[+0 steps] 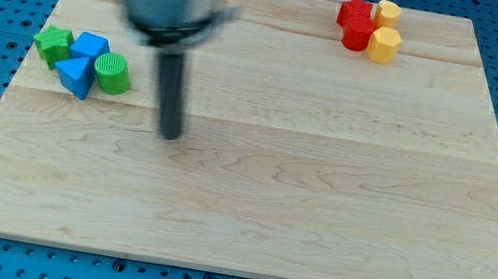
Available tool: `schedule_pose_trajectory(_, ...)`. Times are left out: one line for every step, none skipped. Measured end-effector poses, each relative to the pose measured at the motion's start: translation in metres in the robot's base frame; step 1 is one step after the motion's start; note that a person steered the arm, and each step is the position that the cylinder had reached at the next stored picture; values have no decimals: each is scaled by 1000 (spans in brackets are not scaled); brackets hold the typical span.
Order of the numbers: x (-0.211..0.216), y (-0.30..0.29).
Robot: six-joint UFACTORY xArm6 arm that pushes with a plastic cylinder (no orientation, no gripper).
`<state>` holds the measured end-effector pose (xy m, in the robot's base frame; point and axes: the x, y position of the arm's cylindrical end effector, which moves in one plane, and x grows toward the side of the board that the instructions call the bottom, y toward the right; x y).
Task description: Slide your hand towards the center right
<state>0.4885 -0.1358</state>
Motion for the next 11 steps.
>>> schedule_pose_trajectory(17,-85)
schedule_pose_trajectory(15,-56)
schedule_pose_trajectory(1,32)
schedule_pose_trajectory(-26,152)
schedule_pose_trajectory(-55,251)
schedule_pose_trajectory(-41,174)
schedule_pose_trajectory(-21,58)
schedule_pose_trajectory(-31,90)
schedule_pose_trajectory(-50,212)
schedule_pose_trajectory(-99,311)
schedule_pose_trajectory(-167,390)
